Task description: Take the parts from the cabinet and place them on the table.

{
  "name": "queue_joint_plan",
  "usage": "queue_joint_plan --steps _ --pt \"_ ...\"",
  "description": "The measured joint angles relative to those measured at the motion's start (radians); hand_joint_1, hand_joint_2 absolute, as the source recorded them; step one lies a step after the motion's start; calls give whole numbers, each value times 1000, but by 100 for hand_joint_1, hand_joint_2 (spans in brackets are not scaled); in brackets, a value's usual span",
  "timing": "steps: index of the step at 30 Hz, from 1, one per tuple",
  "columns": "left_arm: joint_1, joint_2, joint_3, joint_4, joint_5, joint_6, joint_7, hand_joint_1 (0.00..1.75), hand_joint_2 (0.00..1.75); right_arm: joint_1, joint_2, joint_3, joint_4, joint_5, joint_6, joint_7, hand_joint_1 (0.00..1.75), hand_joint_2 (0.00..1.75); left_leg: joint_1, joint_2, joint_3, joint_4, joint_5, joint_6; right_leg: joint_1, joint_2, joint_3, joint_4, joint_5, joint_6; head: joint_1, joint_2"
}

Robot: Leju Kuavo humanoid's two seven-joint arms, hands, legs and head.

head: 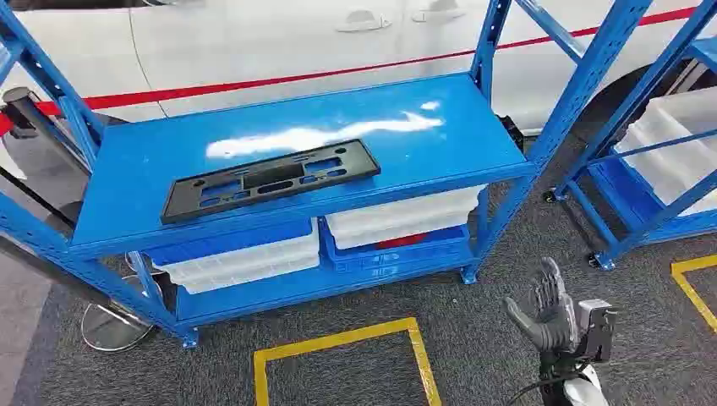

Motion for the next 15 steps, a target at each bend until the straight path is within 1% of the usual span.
queue_joint_plan --steps 3,4,6,7,8,9,10,11,12,13,14,15 --pt "-1 -3 -14 2 -2 1 4 0 0 12 -2 -2 -116 35 14 -14 0 175 0 0 0 1 0 0 0 0 0 0 0 1 0 0" --pt "-2 -3 -18 2 -2 2 6 0 0 17 -2 -2 -151 46 16 -20 0 175 -4 0 -5 11 -5 5 -7 -1 0 -4 4 10 0 0" --pt "-3 -6 -23 4 -4 2 9 0 0 24 -5 -1 -225 67 21 -27 0 175 -7 1 -6 8 -4 20 -8 -1 0 -7 5 15 0 0" --pt "-4 -6 -28 5 -4 3 11 0 0 26 -9 0 -268 80 24 -34 0 175 -8 1 -4 -4 1 28 -7 -1 5 -17 9 21 0 0" --pt "-5 -10 -33 5 -5 3 12 0 0 29 -12 2 -310 92 29 -41 0 175 7 1 18 -44 23 38 -2 -1 13 -22 8 24 -1 0" --pt "-6 -15 -37 5 -5 3 13 0 0 30 -16 4 -335 100 31 -44 0 175 4 4 31 -60 31 36 -5 -2 13 -14 4 26 0 0" --pt "-8 -19 -45 7 -6 5 16 0 0 29 -23 10 -380 115 32 -48 0 175 7 5 39 -78 38 41 -4 0 -12 36 -28 29 0 0" --pt "-11 -23 -48 8 -6 5 19 0 0 30 -29 20 -419 127 32 -51 0 175 6 5 38 -79 39 44 -6 0 -49 106 -65 31 0 0" --pt "-12 -25 -54 10 -6 6 23 0 0 35 -33 31 -452 137 32 -51 0 0 6 5 38 -77 38 43 -8 0 -88 180 -94 35 0 0" --pt "-12 -28 -61 10 -5 6 27 0 0 40 -36 43 -484 149 31 -52 0 175 7 4 38 -76 35 43 -13 0 -117 229 -103 41 0 0" --pt "-12 -32 -67 12 -5 8 30 0 0 42 -40 57 -512 160 28 -51 0 175 8 3 38 -72 32 40 -18 0 -127 236 -91 46 0 0" --pt "-12 -36 -71 13 -4 9 32 0 0 42 -45 73 -539 171 24 -49 0 175 11 1 38 -63 26 34 -24 -1 -115 201 -55 53 0 0"
